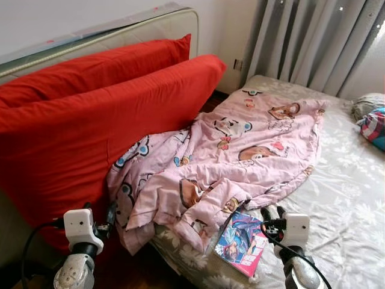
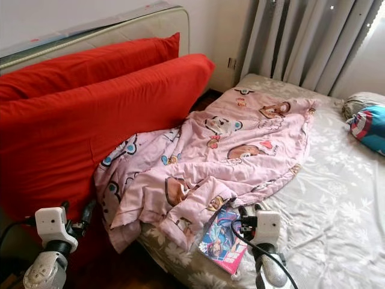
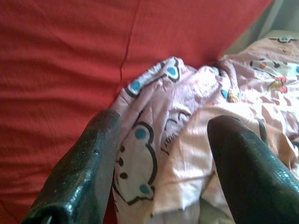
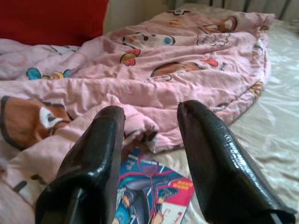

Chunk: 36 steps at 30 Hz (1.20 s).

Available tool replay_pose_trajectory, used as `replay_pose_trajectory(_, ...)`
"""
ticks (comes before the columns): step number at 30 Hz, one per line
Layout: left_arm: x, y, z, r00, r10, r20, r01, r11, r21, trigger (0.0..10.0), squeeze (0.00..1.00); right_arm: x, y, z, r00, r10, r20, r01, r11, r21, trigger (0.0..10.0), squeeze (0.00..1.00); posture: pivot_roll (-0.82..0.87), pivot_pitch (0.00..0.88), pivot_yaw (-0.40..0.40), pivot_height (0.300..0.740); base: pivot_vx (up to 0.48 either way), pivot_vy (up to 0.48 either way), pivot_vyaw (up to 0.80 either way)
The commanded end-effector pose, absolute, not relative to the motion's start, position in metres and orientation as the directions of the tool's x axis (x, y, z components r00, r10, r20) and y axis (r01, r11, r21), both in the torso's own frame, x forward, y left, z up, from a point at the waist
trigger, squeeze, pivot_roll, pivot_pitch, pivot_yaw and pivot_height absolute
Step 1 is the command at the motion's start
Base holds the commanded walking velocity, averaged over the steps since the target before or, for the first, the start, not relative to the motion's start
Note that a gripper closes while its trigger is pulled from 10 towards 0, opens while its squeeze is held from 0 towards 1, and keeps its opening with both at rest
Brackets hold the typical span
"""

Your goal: Clean up the room

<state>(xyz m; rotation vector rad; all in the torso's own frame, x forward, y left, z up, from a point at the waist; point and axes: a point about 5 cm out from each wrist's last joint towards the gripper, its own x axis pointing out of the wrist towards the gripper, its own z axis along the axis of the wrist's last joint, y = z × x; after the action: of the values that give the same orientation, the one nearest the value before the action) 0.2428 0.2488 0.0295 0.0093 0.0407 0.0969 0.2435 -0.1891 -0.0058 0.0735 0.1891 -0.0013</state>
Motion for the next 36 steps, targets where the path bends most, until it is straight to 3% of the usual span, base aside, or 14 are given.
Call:
replay_pose_trajectory(1,0.243,0.246,0.028,0.995,0.08,-0.053,-0.079,0.997,0.016,10.0,0.0,0.242,-0.191,-0.006,0.983,-0.009,-0.183,0.025,0.996,0.086,10.0,0.0,0.01,0.0,-0.03,0.651,0.0,0.0,0.0)
replay_pose_trajectory(13,0.249,0.232,0.026,0.996,0.03,-0.087,-0.031,1.0,-0.001,10.0,0.0,0.234,-0.196,-0.012,0.975,-0.026,-0.222,0.044,0.996,0.076,10.0,0.0,-0.02,0.0,-0.018,0.651,0.0,0.0,0.0)
replay_pose_trajectory(30,0.245,0.234,0.026,0.994,0.047,-0.097,-0.047,0.999,-0.002,10.0,0.0,0.234,-0.189,-0.016,0.963,0.017,-0.268,0.002,0.998,0.069,10.0,0.0,-0.02,0.0,-0.041,0.651,0.0,0.0,0.0)
replay_pose_trajectory(36,0.244,0.232,0.024,0.993,0.053,-0.106,-0.054,0.999,-0.007,10.0,0.0,0.233,-0.189,-0.017,0.961,0.037,-0.275,-0.017,0.997,0.076,10.0,0.0,-0.02,0.0,-0.05,0.632,0.0,0.0,0.0)
